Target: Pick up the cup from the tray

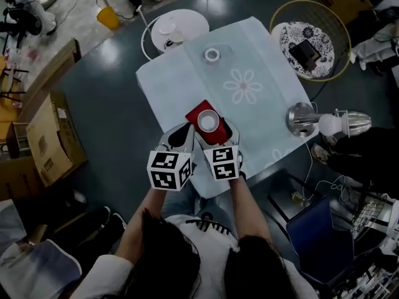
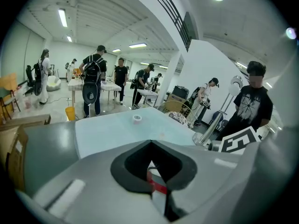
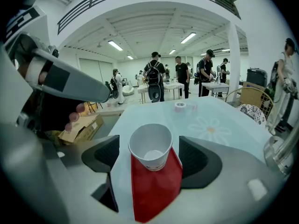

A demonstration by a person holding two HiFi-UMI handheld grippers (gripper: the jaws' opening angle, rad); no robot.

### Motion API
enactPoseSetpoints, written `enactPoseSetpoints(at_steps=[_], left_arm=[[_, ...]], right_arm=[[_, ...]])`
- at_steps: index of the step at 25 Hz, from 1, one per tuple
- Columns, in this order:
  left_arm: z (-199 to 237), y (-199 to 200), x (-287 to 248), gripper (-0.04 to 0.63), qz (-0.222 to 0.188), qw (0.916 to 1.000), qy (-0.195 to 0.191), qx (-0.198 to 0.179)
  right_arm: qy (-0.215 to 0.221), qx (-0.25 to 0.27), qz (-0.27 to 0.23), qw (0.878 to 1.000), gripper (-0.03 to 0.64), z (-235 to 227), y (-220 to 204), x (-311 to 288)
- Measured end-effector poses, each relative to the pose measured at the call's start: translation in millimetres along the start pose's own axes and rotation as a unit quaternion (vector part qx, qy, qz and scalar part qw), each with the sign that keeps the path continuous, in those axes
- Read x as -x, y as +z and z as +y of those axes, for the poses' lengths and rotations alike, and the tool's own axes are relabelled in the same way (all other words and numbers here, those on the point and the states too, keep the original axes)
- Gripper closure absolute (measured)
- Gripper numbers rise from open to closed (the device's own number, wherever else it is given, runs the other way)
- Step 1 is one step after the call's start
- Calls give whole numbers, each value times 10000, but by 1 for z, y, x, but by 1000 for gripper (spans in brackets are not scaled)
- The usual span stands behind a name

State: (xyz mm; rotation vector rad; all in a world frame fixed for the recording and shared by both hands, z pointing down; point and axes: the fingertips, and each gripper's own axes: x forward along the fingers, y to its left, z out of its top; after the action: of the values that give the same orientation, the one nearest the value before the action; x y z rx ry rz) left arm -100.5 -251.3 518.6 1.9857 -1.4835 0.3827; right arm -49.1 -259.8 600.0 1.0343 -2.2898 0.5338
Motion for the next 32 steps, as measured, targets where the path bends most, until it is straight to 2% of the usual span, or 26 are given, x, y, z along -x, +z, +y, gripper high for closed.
enactPoseSetpoints(at_steps=[9,11,18,24,27,32], left_arm=[[18,-1,-13,594,235,9996,-154,61],[22,4,-13,594,244,9995,-182,22],[21,14,-16,594,311,9986,-419,-106],[5,12,-26,594,484,9960,-740,-156],[-10,11,-32,594,546,9939,-923,-275],[-40,3,-40,594,736,9876,-1275,-537]], right_arm=[[-189,-312,197,9991,221,-7,-2,-25],[-224,-391,182,9988,242,-7,1,-23],[-307,-343,29,9989,252,-5,18,-11],[-789,-699,-117,9944,255,-37,24,14],[-1084,-925,-226,9895,258,-60,21,30],[-1526,-1025,-199,9827,259,-90,5,52]])
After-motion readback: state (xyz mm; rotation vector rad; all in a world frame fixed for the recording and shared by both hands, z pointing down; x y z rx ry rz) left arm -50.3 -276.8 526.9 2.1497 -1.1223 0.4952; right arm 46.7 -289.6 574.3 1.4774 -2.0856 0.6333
